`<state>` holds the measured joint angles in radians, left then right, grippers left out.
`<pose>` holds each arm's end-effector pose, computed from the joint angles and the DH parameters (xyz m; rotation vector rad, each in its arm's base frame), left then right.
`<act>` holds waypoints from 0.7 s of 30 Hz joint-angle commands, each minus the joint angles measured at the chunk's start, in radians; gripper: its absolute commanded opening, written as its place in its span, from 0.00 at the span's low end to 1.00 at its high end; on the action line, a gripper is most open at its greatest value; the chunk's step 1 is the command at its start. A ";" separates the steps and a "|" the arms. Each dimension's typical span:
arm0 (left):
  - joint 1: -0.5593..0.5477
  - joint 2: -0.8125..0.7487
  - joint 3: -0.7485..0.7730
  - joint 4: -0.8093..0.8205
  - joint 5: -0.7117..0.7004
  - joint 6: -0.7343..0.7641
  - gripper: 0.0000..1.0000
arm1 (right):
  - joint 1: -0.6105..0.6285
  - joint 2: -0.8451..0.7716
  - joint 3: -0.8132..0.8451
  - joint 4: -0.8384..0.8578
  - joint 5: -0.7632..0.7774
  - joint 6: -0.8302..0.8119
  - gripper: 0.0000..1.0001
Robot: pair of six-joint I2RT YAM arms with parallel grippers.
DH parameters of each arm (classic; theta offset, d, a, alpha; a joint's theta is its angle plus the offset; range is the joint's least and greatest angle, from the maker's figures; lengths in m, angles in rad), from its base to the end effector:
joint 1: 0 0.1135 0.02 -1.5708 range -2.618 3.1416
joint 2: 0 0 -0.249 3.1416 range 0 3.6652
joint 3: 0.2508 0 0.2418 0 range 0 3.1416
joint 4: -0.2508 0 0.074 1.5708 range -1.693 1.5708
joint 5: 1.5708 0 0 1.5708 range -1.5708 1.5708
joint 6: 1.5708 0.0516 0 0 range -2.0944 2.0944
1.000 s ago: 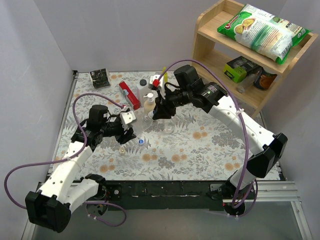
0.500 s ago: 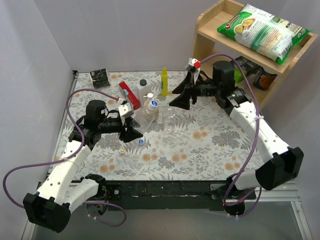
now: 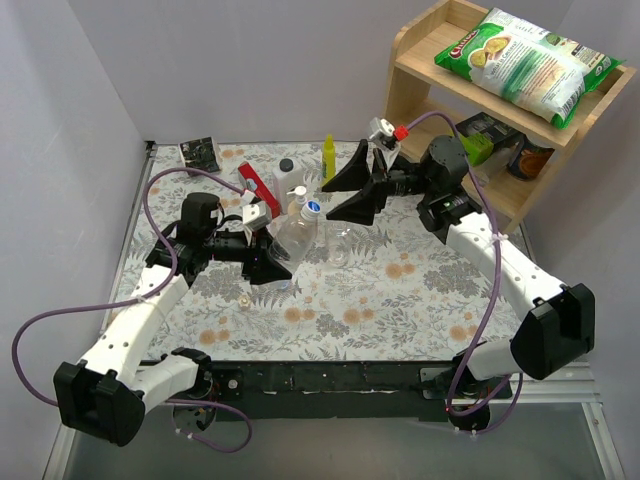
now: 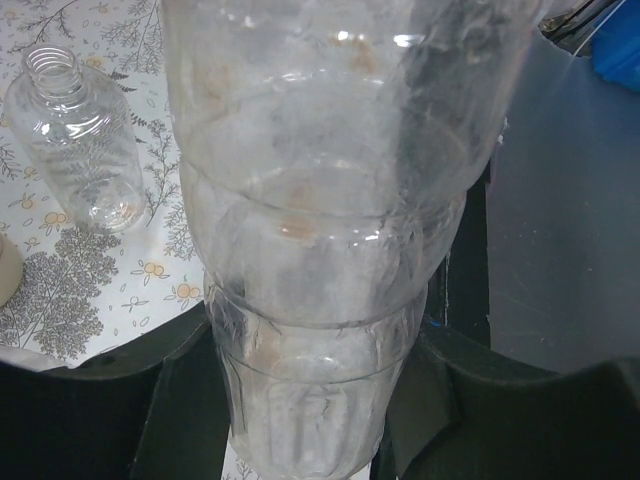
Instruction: Screw on the bottle caps
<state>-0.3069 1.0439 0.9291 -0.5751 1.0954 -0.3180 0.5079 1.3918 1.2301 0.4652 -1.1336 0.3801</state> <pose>0.1860 -0.1071 0.2994 0.6081 2.1603 -1.5644 0.2464 0.1906 0.4087 -1.1326 1.1501 1.4145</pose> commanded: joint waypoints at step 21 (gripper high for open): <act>0.000 0.016 0.022 0.080 0.024 -0.029 0.00 | 0.123 0.108 0.100 0.151 0.064 0.137 0.61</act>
<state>-0.3073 1.0660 0.9321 -0.5152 1.1000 -0.3443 0.6243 1.4940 1.2781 0.5732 -1.0954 0.5018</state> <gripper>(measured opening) 0.497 0.618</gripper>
